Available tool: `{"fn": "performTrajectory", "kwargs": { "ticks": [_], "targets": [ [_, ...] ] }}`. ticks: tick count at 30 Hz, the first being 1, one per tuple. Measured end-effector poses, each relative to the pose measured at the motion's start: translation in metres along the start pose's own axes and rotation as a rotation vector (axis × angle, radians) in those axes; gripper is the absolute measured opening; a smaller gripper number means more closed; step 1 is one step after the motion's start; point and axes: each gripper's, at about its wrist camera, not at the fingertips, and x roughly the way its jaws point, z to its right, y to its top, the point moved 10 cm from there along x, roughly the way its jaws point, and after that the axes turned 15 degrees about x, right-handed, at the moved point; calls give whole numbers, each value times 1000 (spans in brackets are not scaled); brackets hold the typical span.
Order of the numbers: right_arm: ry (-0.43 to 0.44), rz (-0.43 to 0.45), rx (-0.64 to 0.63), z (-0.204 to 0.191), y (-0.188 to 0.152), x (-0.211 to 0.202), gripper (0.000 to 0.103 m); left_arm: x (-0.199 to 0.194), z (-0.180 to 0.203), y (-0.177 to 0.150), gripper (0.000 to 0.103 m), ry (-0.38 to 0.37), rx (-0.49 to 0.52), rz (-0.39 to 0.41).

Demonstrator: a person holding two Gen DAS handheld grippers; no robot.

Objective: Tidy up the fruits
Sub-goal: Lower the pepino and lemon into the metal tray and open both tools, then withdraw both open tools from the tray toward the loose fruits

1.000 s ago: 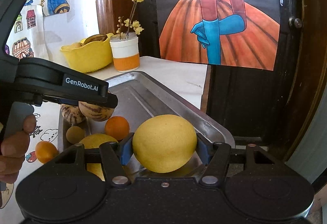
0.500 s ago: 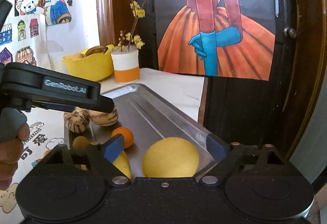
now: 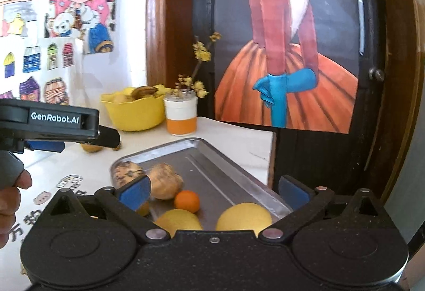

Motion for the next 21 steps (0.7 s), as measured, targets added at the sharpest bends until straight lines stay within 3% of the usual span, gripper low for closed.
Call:
{"fn": "performTrajectory", "kwargs": {
  "ticks": [16, 21],
  "targets": [
    [127, -93, -155, -85, -37, -33, 102, -56, -94, -65, 102, 161, -86, -58],
    [173, -190, -165, -104, -62, -35, 102, -72, -114, -92, 102, 195, -108, -94]
  ]
}}
